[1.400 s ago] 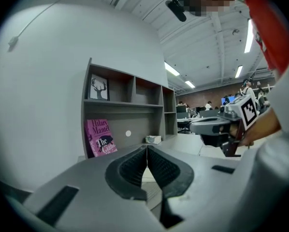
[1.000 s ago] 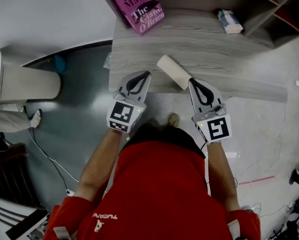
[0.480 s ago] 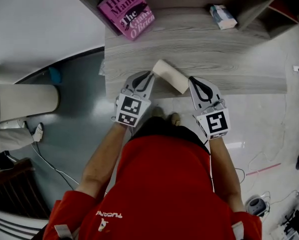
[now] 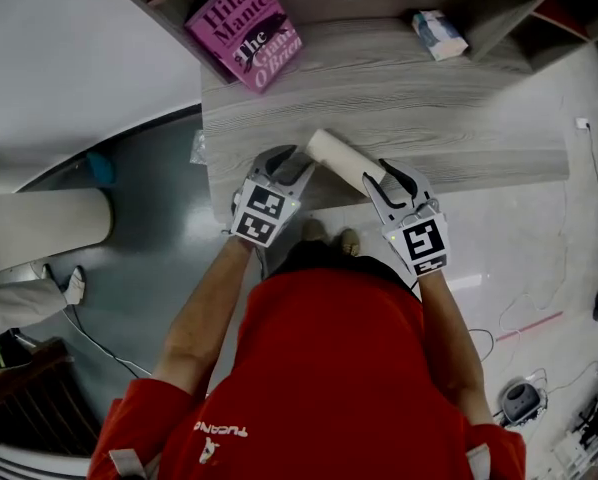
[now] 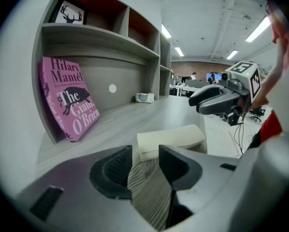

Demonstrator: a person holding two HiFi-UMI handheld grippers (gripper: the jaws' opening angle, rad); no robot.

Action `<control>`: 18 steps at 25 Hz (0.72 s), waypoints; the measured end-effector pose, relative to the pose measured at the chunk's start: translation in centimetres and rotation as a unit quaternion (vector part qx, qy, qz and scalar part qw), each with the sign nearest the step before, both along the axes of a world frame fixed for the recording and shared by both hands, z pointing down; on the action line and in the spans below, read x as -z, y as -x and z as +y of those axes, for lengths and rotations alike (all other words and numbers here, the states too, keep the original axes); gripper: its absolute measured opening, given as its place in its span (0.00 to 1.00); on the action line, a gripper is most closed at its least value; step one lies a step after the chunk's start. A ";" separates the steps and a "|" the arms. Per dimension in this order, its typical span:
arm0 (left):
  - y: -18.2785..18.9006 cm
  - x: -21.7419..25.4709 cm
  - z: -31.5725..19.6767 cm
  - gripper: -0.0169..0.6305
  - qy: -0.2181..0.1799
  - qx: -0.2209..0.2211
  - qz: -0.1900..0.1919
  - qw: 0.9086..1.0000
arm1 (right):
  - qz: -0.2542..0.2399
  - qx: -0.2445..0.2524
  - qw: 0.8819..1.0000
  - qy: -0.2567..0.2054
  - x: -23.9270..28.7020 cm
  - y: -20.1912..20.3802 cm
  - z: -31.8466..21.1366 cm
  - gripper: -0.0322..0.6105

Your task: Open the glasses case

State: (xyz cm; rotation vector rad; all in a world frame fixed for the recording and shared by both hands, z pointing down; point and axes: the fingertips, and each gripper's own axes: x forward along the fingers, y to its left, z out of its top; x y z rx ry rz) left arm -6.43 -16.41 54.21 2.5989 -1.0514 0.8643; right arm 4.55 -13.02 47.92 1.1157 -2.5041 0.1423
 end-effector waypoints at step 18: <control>-1.0 -3.9 0.0 0.30 0.088 -0.079 -0.061 0.991 | 0.090 0.041 0.989 0.106 -7.8 0.7 1.3 0.59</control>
